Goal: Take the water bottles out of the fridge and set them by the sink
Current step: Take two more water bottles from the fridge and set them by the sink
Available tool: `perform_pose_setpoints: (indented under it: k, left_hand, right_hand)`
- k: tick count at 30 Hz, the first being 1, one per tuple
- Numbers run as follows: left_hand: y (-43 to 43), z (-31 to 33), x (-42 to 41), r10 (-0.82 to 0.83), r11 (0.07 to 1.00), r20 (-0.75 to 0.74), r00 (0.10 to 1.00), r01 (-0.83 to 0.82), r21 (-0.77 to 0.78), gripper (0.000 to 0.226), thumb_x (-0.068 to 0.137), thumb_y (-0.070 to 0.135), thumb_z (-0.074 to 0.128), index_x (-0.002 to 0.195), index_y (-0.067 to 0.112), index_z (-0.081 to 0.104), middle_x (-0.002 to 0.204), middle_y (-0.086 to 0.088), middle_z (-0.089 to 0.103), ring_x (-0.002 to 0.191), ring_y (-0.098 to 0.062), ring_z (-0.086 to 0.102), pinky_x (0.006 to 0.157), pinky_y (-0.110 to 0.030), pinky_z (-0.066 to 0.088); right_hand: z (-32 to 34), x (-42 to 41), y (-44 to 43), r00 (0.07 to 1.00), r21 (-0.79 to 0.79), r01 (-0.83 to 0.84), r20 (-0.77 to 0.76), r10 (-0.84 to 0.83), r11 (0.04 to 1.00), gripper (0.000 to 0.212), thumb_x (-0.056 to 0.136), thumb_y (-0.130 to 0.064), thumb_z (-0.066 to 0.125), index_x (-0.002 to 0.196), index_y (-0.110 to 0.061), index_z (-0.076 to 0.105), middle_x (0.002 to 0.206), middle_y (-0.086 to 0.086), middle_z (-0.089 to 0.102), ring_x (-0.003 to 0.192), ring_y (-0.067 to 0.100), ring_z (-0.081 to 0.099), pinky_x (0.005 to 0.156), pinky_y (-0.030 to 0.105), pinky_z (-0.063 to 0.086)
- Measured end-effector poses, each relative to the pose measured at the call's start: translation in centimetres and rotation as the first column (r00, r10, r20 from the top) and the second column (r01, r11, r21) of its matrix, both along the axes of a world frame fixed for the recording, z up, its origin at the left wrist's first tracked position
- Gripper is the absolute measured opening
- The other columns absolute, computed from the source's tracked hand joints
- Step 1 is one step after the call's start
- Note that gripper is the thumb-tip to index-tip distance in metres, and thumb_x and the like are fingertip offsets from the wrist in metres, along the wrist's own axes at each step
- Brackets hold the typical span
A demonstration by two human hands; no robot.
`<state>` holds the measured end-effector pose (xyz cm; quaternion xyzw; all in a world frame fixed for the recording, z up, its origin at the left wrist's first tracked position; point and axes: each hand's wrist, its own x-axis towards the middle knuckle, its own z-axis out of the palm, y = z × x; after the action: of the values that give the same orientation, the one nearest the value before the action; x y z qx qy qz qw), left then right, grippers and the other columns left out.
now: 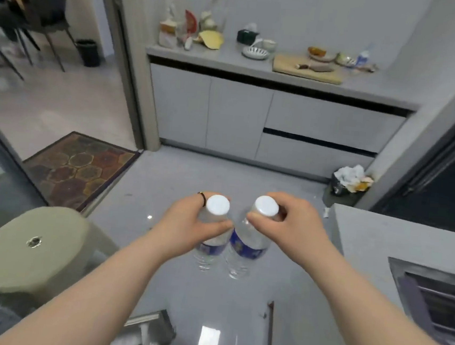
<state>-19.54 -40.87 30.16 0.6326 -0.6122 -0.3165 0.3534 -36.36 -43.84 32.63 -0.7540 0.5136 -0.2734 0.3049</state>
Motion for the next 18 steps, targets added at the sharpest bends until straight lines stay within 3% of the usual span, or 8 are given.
perform_pose_setpoints:
  k: [5,7,10,14,16,18]
  left_hand:
    - [-5.3,1.7,-8.4,-0.147,0.989,-0.041,0.988,0.147,-0.008,0.038,0.074,0.022,0.068,0.111,0.020,0.057,0.101,0.008,0.059,0.095,-0.008,0.053,0.069,-0.008,0.041]
    - [-7.0,2.3,-10.9,-0.210,0.978,-0.044,0.977,0.210,-0.016,0.039,0.074,0.023,0.069,0.110,0.018,0.058,0.102,0.007,0.061,0.094,-0.009,0.054,0.070,-0.004,0.040]
    - [-9.9,3.7,-14.6,-0.327,0.945,-0.066,0.943,0.325,-0.033,0.035,0.073,0.022,0.069,0.106,0.016,0.060,0.097,0.008,0.064,0.091,-0.009,0.058,0.079,-0.014,0.045]
    - [-14.4,6.1,-19.6,-0.503,0.860,-0.036,0.864,0.495,-0.121,0.027,0.073,0.022,0.068,0.099,0.016,0.063,0.093,0.006,0.066,0.082,-0.004,0.058,0.065,-0.001,0.041]
    - [-16.8,7.1,-22.2,-0.560,0.822,-0.047,0.827,0.548,-0.155,0.032,0.074,0.023,0.068,0.104,0.014,0.062,0.101,0.000,0.067,0.090,-0.010,0.059,0.072,-0.006,0.043]
    - [-19.0,7.6,-24.9,-0.607,0.789,-0.060,0.792,0.592,-0.166,0.035,0.074,0.023,0.068,0.107,0.011,0.061,0.107,-0.005,0.067,0.098,-0.016,0.059,0.080,-0.020,0.044]
  right_hand:
    - [2.1,-8.4,-2.4,0.984,-0.018,0.176,0.008,-0.176,0.984,0.025,0.070,-0.029,0.068,0.055,-0.030,0.049,0.051,-0.008,0.046,0.049,0.004,0.042,0.048,0.015,0.032]
    - [2.7,-11.1,-3.1,0.969,-0.021,0.246,0.022,-0.245,0.969,0.016,0.069,-0.029,0.068,0.060,-0.029,0.055,0.055,-0.009,0.051,0.051,0.004,0.045,0.050,0.013,0.034]
    - [4.0,-14.8,-4.1,0.941,-0.012,0.337,0.039,-0.337,0.941,0.009,0.069,-0.030,0.069,0.072,-0.025,0.063,0.064,-0.013,0.058,0.056,-0.001,0.049,0.051,0.010,0.036]
    - [6.5,-19.5,-5.9,0.871,-0.050,0.491,0.044,-0.489,0.870,0.011,0.069,-0.031,0.070,0.064,-0.026,0.062,0.061,-0.011,0.056,0.052,-0.006,0.048,0.048,0.003,0.036]
    - [7.8,-21.7,-7.2,0.819,-0.069,0.574,0.046,-0.572,0.816,0.011,0.070,-0.031,0.070,0.065,-0.024,0.063,0.062,-0.007,0.058,0.052,-0.002,0.049,0.047,0.003,0.035]
    - [8.6,-23.9,-8.4,0.760,-0.073,0.650,0.040,-0.649,0.757,0.012,0.071,-0.031,0.070,0.068,-0.020,0.065,0.061,-0.008,0.055,0.051,0.001,0.050,0.044,0.005,0.036]
